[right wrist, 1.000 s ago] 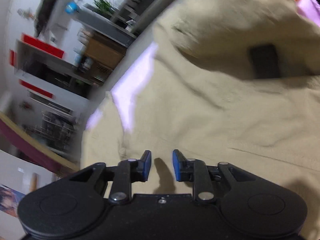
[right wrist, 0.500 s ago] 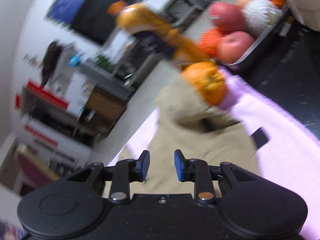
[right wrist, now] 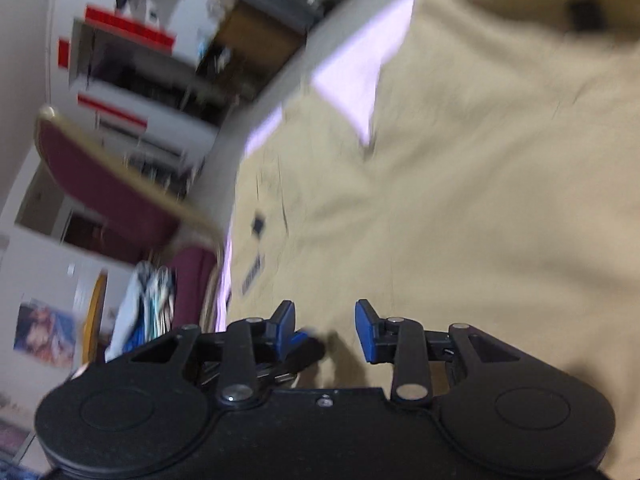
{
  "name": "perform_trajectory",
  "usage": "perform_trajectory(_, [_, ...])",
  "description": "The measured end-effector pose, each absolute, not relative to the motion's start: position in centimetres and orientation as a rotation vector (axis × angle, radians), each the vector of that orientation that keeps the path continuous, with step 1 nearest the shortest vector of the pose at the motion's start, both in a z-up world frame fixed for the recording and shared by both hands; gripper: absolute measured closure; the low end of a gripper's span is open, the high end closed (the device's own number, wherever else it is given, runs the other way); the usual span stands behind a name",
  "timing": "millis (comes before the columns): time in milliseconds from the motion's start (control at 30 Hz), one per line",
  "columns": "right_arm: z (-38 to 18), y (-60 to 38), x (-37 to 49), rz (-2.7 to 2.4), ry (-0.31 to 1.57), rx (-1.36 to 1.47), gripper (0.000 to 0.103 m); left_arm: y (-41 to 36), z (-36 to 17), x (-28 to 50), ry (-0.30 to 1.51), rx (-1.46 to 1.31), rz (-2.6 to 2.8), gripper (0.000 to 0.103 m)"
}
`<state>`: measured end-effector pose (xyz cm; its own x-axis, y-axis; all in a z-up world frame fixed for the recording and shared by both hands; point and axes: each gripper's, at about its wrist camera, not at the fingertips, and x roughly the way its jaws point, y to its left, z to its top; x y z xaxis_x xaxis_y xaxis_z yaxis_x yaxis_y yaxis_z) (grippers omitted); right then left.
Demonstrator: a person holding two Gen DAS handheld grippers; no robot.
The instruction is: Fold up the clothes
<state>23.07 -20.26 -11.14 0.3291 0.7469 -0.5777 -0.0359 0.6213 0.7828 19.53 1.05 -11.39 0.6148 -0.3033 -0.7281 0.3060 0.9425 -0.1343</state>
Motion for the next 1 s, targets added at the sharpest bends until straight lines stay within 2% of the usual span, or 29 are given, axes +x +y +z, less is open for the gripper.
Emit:
perform_trajectory(33, [-11.9, -20.2, 23.2, 0.562, 1.172, 0.743, 0.069, 0.9, -11.8, 19.5, 0.851, 0.017, -0.349, 0.083])
perform_trajectory(67, [-12.4, -20.6, 23.1, 0.523, 1.202, 0.725, 0.087, 0.8, -12.2, 19.5, 0.864, 0.031, -0.346, 0.082])
perform_trajectory(100, [-12.9, -21.2, 23.0, 0.483, 1.230, 0.720, 0.096, 0.7, -12.7, 19.5, 0.876, 0.044, -0.344, 0.082])
perform_trajectory(133, [-13.1, -22.5, 23.0, 0.434, 1.240, 0.749, 0.101, 1.1, -12.7, 19.4, 0.891, 0.025, -0.337, 0.082])
perform_trajectory(200, [-12.7, -25.7, 22.3, 0.321, 1.206, 0.793, 0.101, 2.3, -12.1, 18.9, 0.917, -0.030, -0.315, 0.081])
perform_trajectory(300, [-11.2, -30.4, 20.3, 0.140, 1.142, 0.816, 0.097, 4.2, -10.3, 17.2, 0.893, -0.026, -0.219, 0.089])
perform_trajectory(333, [-10.6, -31.8, 19.5, 0.090, 1.117, 0.823, 0.093, 5.1, -9.6, 16.7, 0.877, -0.035, -0.192, 0.089])
perform_trajectory(400, [-9.6, -33.9, 17.7, 0.058, 1.065, 0.854, 0.080, 7.3, -8.6, 15.6, 0.854, -0.093, -0.135, 0.088])
perform_trajectory(433, [-9.2, -34.2, 17.0, 0.063, 1.043, 0.854, 0.070, 8.4, -8.3, 14.9, 0.847, -0.127, -0.104, 0.089])
perform_trajectory(467, [-8.8, -34.6, 16.4, 0.068, 1.021, 0.854, 0.069, 9.2, -8.2, 14.4, 0.853, -0.157, -0.082, 0.090])
perform_trajectory(600, [-9.3, -34.2, 15.1, 0.203, 1.007, 0.895, 0.070, 9.5, -9.3, 12.7, 0.910, -0.188, -0.091, 0.092])
perform_trajectory(733, [-11.0, -30.8, 15.6, 0.313, 1.132, 0.809, 0.070, 7.5, -10.7, 12.1, 0.951, -0.044, -0.095, 0.088])
perform_trajectory(767, [-11.3, -30.4, 15.7, 0.307, 1.170, 0.765, 0.074, 7.2, -10.8, 11.9, 0.953, -0.005, -0.095, 0.087])
perform_trajectory(833, [-11.1, -31.0, 15.6, 0.254, 1.175, 0.708, 0.100, 7.4, -10.8, 11.8, 0.963, 0.017, -0.080, 0.083])
perform_trajectory(900, [-11.0, -31.6, 15.4, 0.200, 1.179, 0.650, 0.100, 7.9, -10.7, 11.6, 0.977, 0.015, -0.060, 0.083])
perform_trajectory(933, [-10.7, -32.0, 15.2, 0.179, 1.172, 0.633, 0.096, 8.3, -10.4, 11.4, 0.979, -0.005, -0.052, 0.085])
perform_trajectory(967, [-9.9, -32.8, 14.7, 0.173, 1.136, 0.651, 0.088, 8.7, -10.0, 11.3, 0.976, -0.028, -0.046, 0.092])
perform_trajectory(1000, [-9.1, -33.4, 14.5, 0.181, 1.091, 0.672, 0.081, 8.9, -9.4, 11.1, 0.958, -0.043, -0.041, 0.092])
